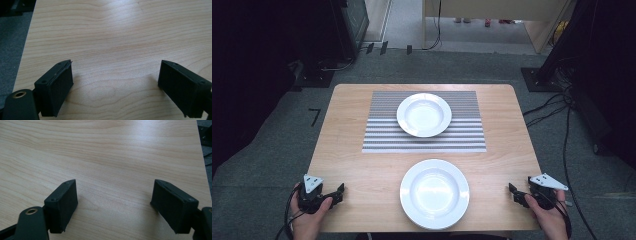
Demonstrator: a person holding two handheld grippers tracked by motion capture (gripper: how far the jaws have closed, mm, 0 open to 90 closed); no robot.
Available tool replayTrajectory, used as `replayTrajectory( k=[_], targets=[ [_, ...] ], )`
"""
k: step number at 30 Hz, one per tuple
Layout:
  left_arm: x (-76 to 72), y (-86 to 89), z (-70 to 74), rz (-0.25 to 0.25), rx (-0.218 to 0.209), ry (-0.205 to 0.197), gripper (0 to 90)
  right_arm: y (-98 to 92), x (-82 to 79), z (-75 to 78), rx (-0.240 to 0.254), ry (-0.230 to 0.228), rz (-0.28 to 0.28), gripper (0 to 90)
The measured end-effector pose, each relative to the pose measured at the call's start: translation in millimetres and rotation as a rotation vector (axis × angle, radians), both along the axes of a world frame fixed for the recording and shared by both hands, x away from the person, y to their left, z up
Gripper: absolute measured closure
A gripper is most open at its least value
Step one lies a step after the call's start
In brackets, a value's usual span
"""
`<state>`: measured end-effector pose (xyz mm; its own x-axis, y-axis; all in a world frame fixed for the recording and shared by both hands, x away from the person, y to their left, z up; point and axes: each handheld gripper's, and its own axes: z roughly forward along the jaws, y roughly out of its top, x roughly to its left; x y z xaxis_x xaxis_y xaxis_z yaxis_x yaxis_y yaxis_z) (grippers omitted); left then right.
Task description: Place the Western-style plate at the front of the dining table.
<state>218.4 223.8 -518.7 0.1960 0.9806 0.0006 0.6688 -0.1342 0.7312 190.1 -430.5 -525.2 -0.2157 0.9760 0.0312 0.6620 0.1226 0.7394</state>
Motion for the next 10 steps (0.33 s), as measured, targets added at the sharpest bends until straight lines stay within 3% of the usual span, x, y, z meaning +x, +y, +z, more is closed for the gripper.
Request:
replayTrajectory(
  k=[2, 10],
  targets=[
    [0.5, 0.0, 0.0, -0.003, 0.001, 0.000, 12.1, 0.0, 0.6, -0.3, -0.002, 0.004, -0.003, 14.2],
    [0.7, 0.0, 0.0, -0.003, 0.001, 0.000, 12.2, 0.0, 1.4, -0.5, -0.003, 0.011, -0.009, 13.6]
  ],
)
